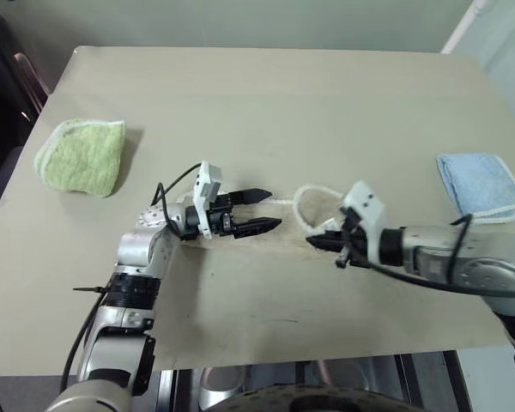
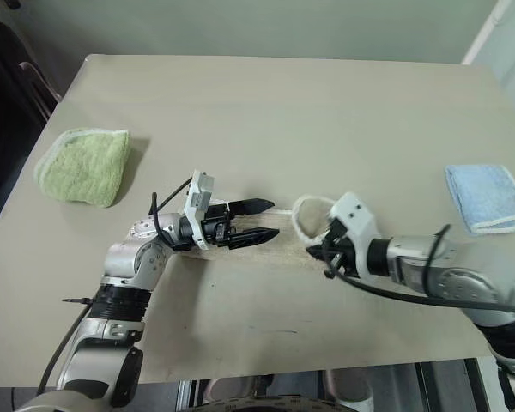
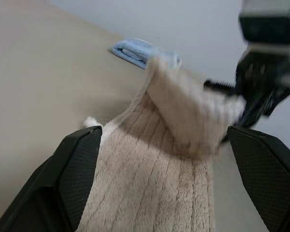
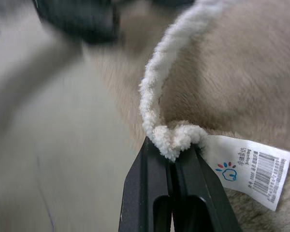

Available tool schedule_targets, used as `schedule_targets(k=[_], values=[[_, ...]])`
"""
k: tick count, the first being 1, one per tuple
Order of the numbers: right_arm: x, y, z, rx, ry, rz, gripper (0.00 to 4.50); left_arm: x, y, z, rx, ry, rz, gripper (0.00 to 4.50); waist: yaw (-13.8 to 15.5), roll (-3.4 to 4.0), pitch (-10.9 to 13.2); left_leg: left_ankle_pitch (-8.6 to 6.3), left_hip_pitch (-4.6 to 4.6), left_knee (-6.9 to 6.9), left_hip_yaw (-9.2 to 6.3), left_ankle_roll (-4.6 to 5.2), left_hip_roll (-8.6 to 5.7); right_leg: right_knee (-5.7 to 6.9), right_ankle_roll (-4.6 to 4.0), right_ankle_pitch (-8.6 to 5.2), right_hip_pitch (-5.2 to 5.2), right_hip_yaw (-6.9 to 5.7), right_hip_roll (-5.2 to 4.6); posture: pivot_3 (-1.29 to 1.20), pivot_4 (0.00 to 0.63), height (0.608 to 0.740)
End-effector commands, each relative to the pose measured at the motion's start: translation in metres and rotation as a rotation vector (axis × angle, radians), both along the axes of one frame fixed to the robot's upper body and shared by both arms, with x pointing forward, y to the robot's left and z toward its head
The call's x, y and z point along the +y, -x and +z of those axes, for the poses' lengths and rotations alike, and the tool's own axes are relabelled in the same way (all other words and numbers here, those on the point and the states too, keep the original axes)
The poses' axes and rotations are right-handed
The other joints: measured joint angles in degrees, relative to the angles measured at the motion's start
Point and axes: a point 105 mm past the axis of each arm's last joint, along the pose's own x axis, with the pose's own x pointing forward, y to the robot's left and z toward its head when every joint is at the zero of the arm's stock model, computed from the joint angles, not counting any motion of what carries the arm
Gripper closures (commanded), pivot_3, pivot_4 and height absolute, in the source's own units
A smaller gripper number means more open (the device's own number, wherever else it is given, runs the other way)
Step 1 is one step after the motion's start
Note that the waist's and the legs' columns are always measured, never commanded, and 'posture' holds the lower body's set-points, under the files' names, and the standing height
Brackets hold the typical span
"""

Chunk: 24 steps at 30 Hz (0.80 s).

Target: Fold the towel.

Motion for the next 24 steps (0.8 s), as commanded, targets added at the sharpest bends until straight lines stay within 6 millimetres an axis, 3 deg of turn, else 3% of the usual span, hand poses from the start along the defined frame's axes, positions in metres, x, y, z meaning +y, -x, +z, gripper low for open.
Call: schedule_targets(k=[1, 12, 22, 23, 24], values=[[0.005, 0.002, 0.002, -0.023, 0.014, 0.074, 4.48, -0.001, 0.003, 0.010, -0.051, 0.003, 0.000, 0.00, 0.02, 0.00, 0.00, 0.00, 0.00, 0.00, 0.00, 0.00, -0.01, 0.00, 0.00, 0.00, 0.00, 0.00, -0.01, 0.00, 0.150, 0.740], [0.012, -0.011, 0.009, -0.076, -0.046, 0.052, 4.48, 0.000, 0.005, 0.011, -0.054, -0.001, 0.016, 0.00, -0.16, 0.00, 0.00, 0.10, 0.01, -0.03, 0.02, -0.12, 0.02, 0.03, -0.17, 0.03, 0.00, 0.01, 0.02, 0.00, 0.150, 0.740], [0.013, 0.012, 0.023, -0.073, -0.121, 0.151, 1.03, 0.001, -0.001, 0.013, -0.064, -0.006, 0.023, 0.00, -0.05, 0.00, 0.00, 0.13, 0.01, -0.03, 0.01, -0.16, 0.01, 0.04, -0.45, -0.02, 0.02, 0.01, 0.02, 0.00, 0.150, 0.740], [0.011, 0.014, 0.027, -0.077, -0.135, 0.153, 0.74, 0.000, -0.002, 0.013, -0.066, -0.007, 0.024, 0.00, -0.03, 0.00, 0.00, 0.14, 0.01, -0.03, 0.01, -0.17, 0.01, 0.04, -0.48, -0.03, 0.02, 0.01, 0.03, 0.00, 0.150, 0.740], [0.008, 0.016, 0.031, -0.077, -0.151, 0.153, 0.74, 0.000, -0.002, 0.013, -0.067, -0.006, 0.024, 0.00, -0.05, 0.00, 0.00, 0.18, 0.01, -0.03, 0.01, -0.24, 0.00, 0.03, -0.50, -0.04, 0.02, 0.01, 0.03, 0.00, 0.150, 0.740]])
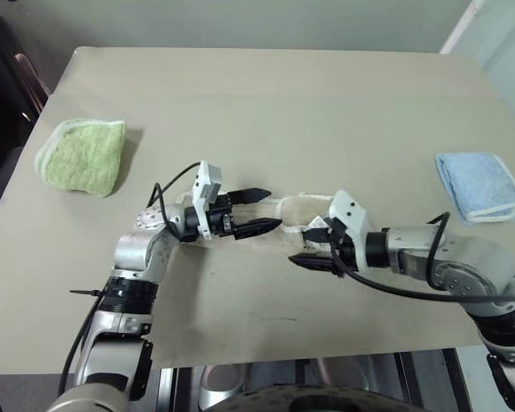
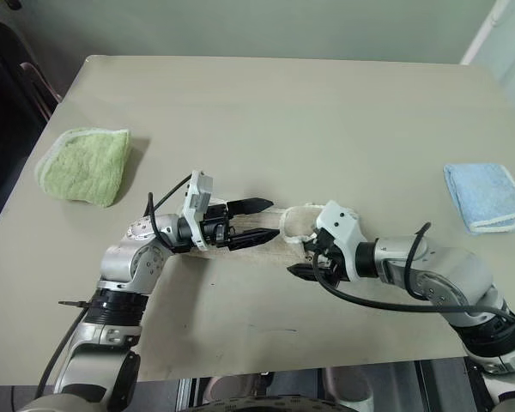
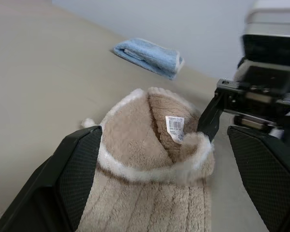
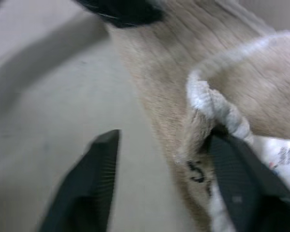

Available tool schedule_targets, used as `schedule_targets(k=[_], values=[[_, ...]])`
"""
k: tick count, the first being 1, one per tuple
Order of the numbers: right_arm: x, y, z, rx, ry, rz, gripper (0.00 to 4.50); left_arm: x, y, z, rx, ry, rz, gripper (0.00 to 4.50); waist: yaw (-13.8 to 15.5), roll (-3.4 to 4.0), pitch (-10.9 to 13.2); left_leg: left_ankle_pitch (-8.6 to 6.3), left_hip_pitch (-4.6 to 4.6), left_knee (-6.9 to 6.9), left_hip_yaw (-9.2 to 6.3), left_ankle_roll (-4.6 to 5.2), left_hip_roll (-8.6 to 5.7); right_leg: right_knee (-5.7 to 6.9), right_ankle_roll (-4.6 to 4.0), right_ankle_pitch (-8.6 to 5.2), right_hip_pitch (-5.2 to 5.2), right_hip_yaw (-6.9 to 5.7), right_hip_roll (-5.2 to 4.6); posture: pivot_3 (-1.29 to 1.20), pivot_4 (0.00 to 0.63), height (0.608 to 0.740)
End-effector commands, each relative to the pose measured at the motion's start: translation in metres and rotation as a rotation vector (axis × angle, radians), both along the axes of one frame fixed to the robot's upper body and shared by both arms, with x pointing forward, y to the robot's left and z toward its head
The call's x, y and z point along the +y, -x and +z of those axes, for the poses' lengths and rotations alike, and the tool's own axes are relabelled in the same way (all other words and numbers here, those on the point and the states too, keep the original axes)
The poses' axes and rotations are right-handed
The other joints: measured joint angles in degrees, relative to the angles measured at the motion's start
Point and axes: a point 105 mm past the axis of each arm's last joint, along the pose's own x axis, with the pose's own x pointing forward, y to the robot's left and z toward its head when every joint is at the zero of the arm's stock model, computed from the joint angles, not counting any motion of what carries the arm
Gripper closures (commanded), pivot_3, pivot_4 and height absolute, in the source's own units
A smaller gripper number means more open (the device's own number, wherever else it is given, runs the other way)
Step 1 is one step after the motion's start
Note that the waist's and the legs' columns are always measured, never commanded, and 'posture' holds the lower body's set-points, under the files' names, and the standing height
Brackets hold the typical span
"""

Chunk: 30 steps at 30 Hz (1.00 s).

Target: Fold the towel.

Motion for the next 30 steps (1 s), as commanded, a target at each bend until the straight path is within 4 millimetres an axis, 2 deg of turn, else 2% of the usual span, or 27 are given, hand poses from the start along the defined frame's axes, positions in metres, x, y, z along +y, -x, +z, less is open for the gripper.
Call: schedule_targets(k=[1, 5, 10, 13, 17, 21, 30], values=[[-0.006, 0.007, 0.023, -0.039, -0.066, 0.025, 0.74, -0.001, -0.002, 0.008, -0.041, 0.008, -0.003, 0.00, -0.02, 0.00, 0.00, 0.06, 0.00, 0.00, 0.00, -0.11, 0.00, 0.00, -0.02, -0.01, 0.01, 0.01, 0.00, 0.00, 0.150, 0.740], [-0.026, 0.016, 0.046, -0.048, -0.129, -0.007, 0.74, -0.003, 0.001, 0.009, -0.040, 0.005, -0.036, 0.00, 0.22, 0.00, 0.00, 0.11, -0.02, -0.01, 0.01, -0.18, -0.03, -0.01, -0.16, -0.11, 0.02, 0.03, 0.00, 0.00, 0.150, 0.740], [-0.054, 0.024, 0.039, -0.024, -0.036, -0.086, 0.74, -0.005, 0.009, 0.003, -0.041, -0.055, -0.110, 0.00, 0.32, 0.00, 0.00, 0.21, 0.00, -0.03, 0.01, -0.48, -0.02, -0.02, -0.23, -0.21, 0.03, 0.05, 0.00, 0.00, 0.150, 0.740], [-0.064, 0.027, 0.028, 0.031, -0.003, -0.121, 0.74, -0.007, 0.012, 0.003, -0.029, -0.050, -0.127, 0.00, 0.31, -0.01, 0.00, 0.15, 0.00, -0.06, 0.01, -0.37, -0.02, 0.00, -0.23, -0.21, 0.02, 0.06, 0.00, 0.00, 0.150, 0.740], [-0.059, 0.018, 0.011, 0.060, -0.008, -0.155, 0.74, -0.012, 0.020, 0.000, -0.015, -0.060, -0.186, 0.00, 0.19, 0.00, 0.00, -0.09, 0.01, -0.06, 0.00, 0.03, -0.02, 0.00, -0.20, -0.15, 0.02, 0.08, 0.03, 0.00, 0.150, 0.740], [-0.056, 0.005, 0.007, 0.056, -0.017, -0.186, 0.74, -0.011, 0.027, 0.002, 0.021, -0.050, -0.231, 0.00, -0.07, 0.03, 0.02, -0.06, 0.03, -0.05, 0.00, 0.10, -0.03, -0.02, 0.09, 0.23, 0.00, 0.13, 0.06, 0.00, 0.150, 0.740], [-0.045, -0.010, 0.002, 0.052, -0.020, -0.176, 0.74, -0.002, 0.034, -0.006, 0.067, -0.104, -0.241, 0.00, -0.08, 0.03, 0.02, 0.09, 0.01, -0.04, 0.00, 0.19, -0.01, -0.03, -0.20, 0.24, 0.00, 0.11, 0.05, 0.00, 0.150, 0.740]])
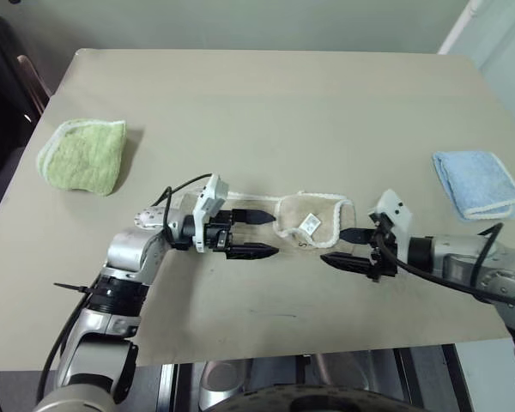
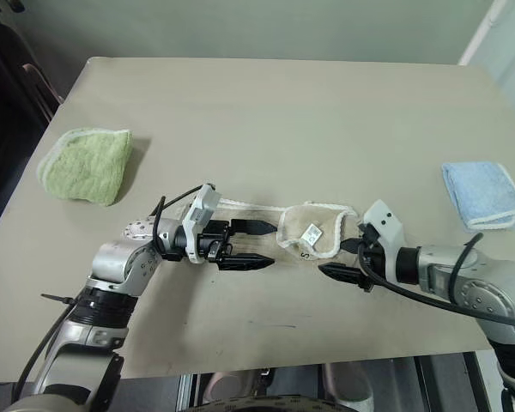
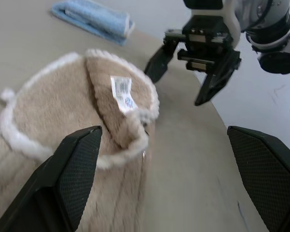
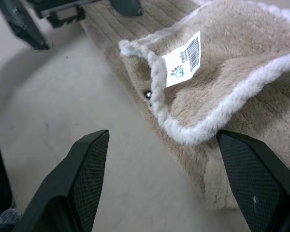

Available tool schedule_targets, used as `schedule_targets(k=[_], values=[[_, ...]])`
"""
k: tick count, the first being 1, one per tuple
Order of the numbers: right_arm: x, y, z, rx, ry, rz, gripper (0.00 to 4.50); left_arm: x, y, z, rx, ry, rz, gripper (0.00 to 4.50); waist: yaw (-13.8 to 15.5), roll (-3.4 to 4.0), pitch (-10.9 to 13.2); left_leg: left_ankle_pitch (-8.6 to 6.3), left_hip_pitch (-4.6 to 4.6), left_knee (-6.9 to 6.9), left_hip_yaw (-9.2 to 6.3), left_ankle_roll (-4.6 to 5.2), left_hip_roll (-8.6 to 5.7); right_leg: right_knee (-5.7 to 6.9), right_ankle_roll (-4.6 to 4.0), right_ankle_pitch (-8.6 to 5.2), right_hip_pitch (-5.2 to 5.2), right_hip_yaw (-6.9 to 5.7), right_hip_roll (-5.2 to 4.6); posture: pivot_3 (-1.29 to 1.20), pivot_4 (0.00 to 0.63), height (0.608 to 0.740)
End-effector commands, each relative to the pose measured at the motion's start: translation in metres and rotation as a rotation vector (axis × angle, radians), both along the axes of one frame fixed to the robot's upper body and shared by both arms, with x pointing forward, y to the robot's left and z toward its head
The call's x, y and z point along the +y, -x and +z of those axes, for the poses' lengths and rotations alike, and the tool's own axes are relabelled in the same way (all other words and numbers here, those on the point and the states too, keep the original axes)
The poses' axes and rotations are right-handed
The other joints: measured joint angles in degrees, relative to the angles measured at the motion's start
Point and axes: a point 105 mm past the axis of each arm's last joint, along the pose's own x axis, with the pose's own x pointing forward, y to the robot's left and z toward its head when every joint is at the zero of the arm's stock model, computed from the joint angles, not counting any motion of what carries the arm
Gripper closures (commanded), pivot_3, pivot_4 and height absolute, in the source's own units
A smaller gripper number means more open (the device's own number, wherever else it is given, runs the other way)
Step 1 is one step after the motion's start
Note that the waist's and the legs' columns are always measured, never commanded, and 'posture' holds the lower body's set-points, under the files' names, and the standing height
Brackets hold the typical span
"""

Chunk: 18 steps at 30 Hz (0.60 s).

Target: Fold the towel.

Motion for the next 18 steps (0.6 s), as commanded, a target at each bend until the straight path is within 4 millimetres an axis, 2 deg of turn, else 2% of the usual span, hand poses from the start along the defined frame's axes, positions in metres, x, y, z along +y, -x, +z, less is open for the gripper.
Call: schedule_targets(k=[1, 13, 18], values=[[0.006, -0.006, 0.008, -0.041, -0.012, 0.015, 0.74, -0.002, 0.006, 0.006, -0.021, 0.002, -0.028, 0.00, 0.01, 0.00, 0.00, 0.01, 0.00, 0.00, 0.00, 0.00, 0.00, 0.00, 0.00, 0.00, 0.00, -0.01, -0.01, 0.00, 0.150, 0.740], [0.039, -0.042, 0.040, -0.097, -0.226, -0.018, 0.74, -0.001, 0.011, -0.003, 0.002, 0.006, -0.017, 0.00, -0.22, 0.01, 0.00, 0.09, -0.02, -0.04, -0.05, -0.09, 0.01, 0.02, -0.13, 0.07, -0.09, -0.03, 0.03, 0.00, 0.150, 0.740], [0.044, -0.063, 0.039, -0.110, -0.254, -0.104, 0.74, -0.002, 0.014, -0.002, 0.005, 0.006, -0.017, 0.00, -0.23, 0.02, 0.01, 0.11, -0.03, -0.05, -0.05, -0.12, 0.01, 0.02, -0.16, 0.08, -0.13, -0.03, 0.02, 0.00, 0.150, 0.740]])
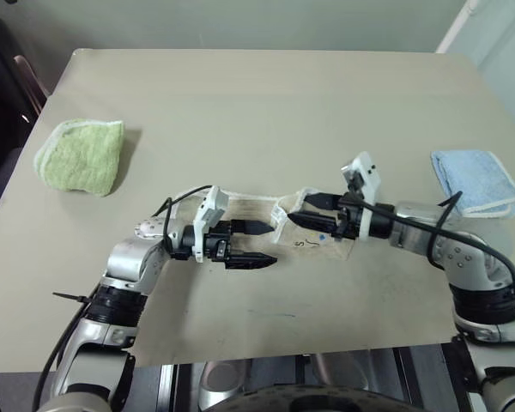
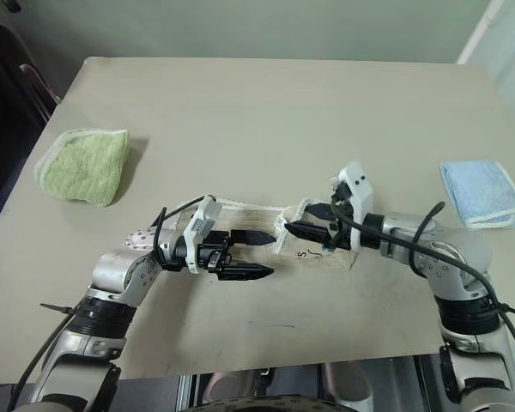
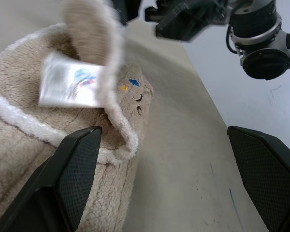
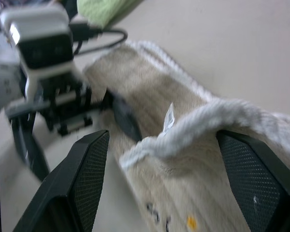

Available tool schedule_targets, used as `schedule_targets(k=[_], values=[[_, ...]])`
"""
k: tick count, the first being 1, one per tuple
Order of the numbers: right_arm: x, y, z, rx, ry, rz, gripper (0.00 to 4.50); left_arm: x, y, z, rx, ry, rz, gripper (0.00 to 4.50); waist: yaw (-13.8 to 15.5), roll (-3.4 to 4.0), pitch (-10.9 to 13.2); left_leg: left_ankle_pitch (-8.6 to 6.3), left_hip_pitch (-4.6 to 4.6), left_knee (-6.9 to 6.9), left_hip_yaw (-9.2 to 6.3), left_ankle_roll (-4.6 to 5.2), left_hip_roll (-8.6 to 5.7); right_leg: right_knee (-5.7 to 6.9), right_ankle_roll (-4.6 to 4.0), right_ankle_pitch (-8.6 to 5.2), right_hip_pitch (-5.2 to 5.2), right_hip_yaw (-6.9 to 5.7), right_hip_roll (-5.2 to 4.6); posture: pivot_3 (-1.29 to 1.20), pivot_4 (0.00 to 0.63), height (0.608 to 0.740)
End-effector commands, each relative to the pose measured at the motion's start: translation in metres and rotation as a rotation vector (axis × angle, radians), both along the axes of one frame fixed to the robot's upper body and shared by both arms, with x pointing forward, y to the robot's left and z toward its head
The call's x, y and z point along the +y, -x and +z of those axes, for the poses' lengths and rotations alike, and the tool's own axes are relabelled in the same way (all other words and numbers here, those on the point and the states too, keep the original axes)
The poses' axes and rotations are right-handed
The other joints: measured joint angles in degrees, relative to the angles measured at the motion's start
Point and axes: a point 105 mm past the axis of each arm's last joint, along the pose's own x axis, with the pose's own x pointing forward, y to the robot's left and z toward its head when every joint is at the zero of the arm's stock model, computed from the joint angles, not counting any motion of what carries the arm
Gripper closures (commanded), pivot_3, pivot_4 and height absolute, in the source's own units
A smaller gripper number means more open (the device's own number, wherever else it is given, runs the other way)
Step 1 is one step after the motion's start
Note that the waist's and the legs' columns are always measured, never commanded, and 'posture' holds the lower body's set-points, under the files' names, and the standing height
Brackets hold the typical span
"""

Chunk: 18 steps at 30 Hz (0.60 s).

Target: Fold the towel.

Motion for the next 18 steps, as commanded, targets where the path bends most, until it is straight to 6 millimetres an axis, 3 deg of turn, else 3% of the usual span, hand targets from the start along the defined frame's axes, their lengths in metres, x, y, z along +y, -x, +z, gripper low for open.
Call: schedule_targets(k=[1, 6, 10, 13, 18], values=[[-0.003, -0.016, 0.010, -0.053, -0.041, -0.089, 0.74, -0.003, 0.005, 0.009, -0.029, 0.014, -0.019, 0.00, 0.03, 0.00, 0.00, 0.00, 0.00, 0.00, -0.01, 0.00, 0.00, 0.00, -0.01, 0.00, -0.01, -0.02, 0.00, 0.00, 0.150, 0.740], [-0.003, -0.020, 0.015, -0.089, -0.078, -0.127, 0.74, -0.005, 0.004, 0.015, -0.028, 0.018, -0.025, 0.00, 0.03, 0.02, 0.01, 0.00, -0.01, -0.02, -0.03, 0.00, 0.00, 0.01, -0.04, 0.01, -0.03, -0.02, 0.00, 0.00, 0.150, 0.740], [-0.023, -0.014, 0.020, -0.150, -0.077, -0.170, 0.74, -0.003, 0.004, 0.022, -0.017, 0.031, -0.027, 0.00, 0.26, 0.02, 0.01, 0.00, -0.02, -0.02, -0.02, -0.01, 0.00, -0.01, -0.06, 0.00, -0.01, -0.04, -0.01, 0.00, 0.150, 0.740], [-0.033, -0.001, 0.027, -0.185, -0.124, -0.170, 0.74, 0.003, 0.000, 0.029, -0.008, 0.048, -0.004, 0.00, 0.22, 0.02, 0.01, -0.01, -0.06, -0.02, -0.02, -0.04, -0.01, -0.01, -0.07, -0.01, -0.01, -0.04, -0.02, 0.00, 0.150, 0.740], [-0.037, 0.008, 0.016, -0.183, -0.086, -0.197, 0.74, 0.021, -0.012, 0.039, -0.004, 0.053, 0.050, 0.00, -0.04, 0.02, 0.01, 0.04, -0.02, -0.03, -0.05, -0.15, 0.03, 0.04, -0.14, 0.02, -0.01, -0.03, 0.06, 0.00, 0.150, 0.740]])
